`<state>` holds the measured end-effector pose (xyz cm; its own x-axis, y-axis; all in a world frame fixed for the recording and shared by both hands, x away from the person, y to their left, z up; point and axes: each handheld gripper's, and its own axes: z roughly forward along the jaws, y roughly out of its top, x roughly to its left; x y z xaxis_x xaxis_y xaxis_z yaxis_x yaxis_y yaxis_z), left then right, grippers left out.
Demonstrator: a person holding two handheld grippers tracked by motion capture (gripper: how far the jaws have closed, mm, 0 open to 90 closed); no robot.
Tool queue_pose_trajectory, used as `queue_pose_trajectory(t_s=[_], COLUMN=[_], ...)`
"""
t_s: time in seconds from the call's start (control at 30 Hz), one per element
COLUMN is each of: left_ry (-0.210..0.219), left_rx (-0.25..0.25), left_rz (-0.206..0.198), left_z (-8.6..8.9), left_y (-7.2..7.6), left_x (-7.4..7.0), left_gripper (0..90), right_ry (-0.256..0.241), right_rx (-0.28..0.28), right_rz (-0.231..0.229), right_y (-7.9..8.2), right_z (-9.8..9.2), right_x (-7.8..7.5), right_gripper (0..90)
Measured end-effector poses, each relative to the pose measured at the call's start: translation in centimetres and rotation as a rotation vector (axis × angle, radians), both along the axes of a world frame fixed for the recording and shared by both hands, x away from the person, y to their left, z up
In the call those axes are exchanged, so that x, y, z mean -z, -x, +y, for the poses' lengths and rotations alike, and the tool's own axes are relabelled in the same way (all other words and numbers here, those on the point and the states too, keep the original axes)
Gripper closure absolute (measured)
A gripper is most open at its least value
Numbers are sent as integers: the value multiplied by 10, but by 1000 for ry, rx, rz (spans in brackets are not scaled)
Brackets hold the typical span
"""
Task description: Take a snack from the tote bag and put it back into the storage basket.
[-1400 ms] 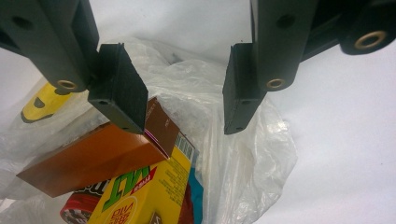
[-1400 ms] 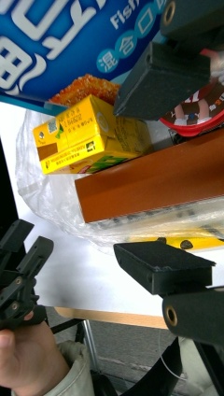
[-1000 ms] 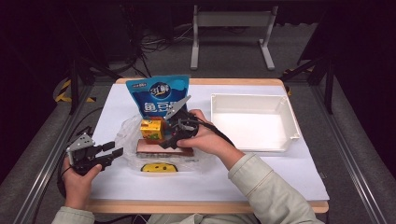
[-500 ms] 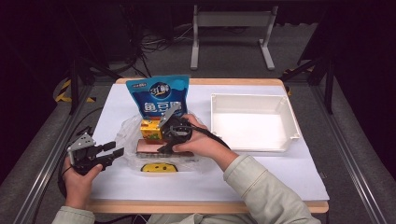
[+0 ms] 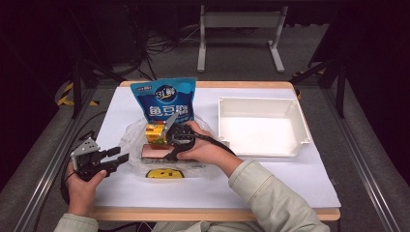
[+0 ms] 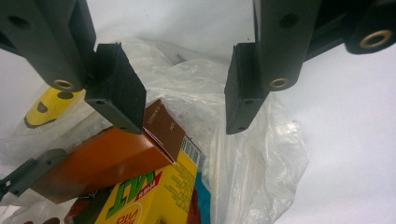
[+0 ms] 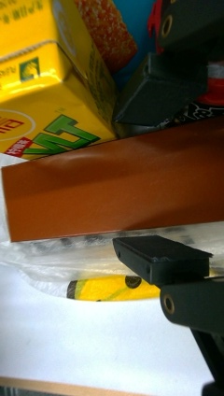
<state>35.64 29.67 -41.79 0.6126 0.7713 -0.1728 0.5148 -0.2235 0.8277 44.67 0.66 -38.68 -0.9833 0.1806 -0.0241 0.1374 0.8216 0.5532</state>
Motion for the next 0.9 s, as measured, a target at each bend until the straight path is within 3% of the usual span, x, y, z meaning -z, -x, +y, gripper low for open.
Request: queue_pose_trajectory(t_s=[0.2, 0.63, 0.9], left_ry=[-3, -8, -8], left_rx=[3, 6, 7], left_rz=[2, 0, 2], left_z=[0, -1, 0], left_y=[0, -1, -1], left_x=[0, 0, 1], left_gripper=[489, 488, 487], right_ry=[38, 68, 127], right_rx=[-6, -27, -50], right_rz=[18, 41, 54], right_y=[-1, 1, 3], right_z=[2, 6, 10], right_x=[3, 5, 11], right_gripper=[392, 397, 396])
